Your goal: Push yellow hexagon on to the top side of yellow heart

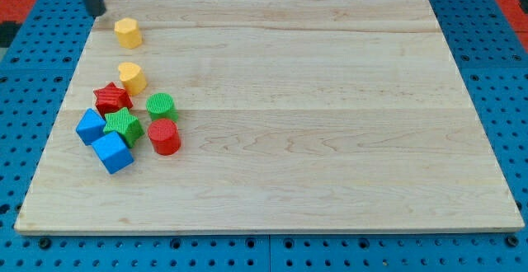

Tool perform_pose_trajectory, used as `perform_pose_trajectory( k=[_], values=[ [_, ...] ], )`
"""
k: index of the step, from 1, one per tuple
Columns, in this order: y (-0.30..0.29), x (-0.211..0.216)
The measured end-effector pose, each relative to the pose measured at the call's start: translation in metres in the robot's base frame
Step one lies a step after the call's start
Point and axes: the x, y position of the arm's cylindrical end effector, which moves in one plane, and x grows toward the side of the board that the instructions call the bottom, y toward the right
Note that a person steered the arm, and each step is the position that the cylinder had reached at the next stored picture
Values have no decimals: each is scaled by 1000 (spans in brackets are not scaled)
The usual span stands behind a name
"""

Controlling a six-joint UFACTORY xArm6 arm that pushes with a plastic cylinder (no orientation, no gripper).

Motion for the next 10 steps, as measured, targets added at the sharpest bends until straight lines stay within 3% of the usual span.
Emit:
perform_pose_trajectory(
  k=[1, 2, 3, 4, 5, 7, 10],
  values=[
    [65, 28],
    [130, 19],
    [142, 64],
    [137, 17],
    [104, 5],
    [100, 42],
    [155, 105]
  ],
)
